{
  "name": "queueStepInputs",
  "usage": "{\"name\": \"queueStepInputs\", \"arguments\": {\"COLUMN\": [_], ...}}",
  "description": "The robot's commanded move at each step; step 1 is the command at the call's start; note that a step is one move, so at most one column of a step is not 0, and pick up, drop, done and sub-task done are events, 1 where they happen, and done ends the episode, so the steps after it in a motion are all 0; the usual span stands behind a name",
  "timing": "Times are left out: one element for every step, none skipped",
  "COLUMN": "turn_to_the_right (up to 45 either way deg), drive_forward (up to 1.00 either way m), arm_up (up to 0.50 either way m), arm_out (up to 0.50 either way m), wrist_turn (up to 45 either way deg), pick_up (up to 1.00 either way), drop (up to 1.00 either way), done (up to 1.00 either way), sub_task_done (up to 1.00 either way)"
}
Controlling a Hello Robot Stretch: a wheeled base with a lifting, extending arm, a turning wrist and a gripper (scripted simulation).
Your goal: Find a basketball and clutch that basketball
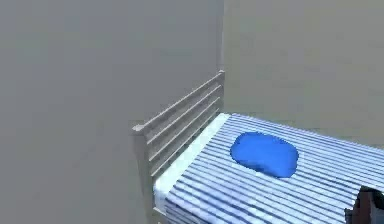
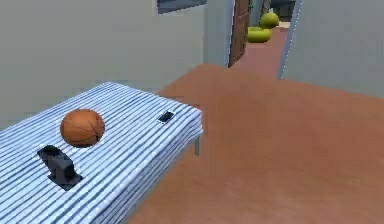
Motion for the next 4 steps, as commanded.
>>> {"name": "queueStepInputs", "arguments": {"turn_to_the_right": [45.0,45.0,0.0,-45.0], "drive_forward": [0.00,0.00,0.15,0.00], "arm_up": [0.00,0.00,0.00,0.00], "arm_out": [0.00,0.00,0.00,0.00], "wrist_turn": [0.0,0.0,0.0,0.0], "pick_up": [0.00,0.00,0.00,0.00], "drop": [0.00,0.00,0.00,0.00], "done": [0.00,0.00,0.00,0.00], "sub_task_done": [0.00,0.00,0.00,0.00]}}
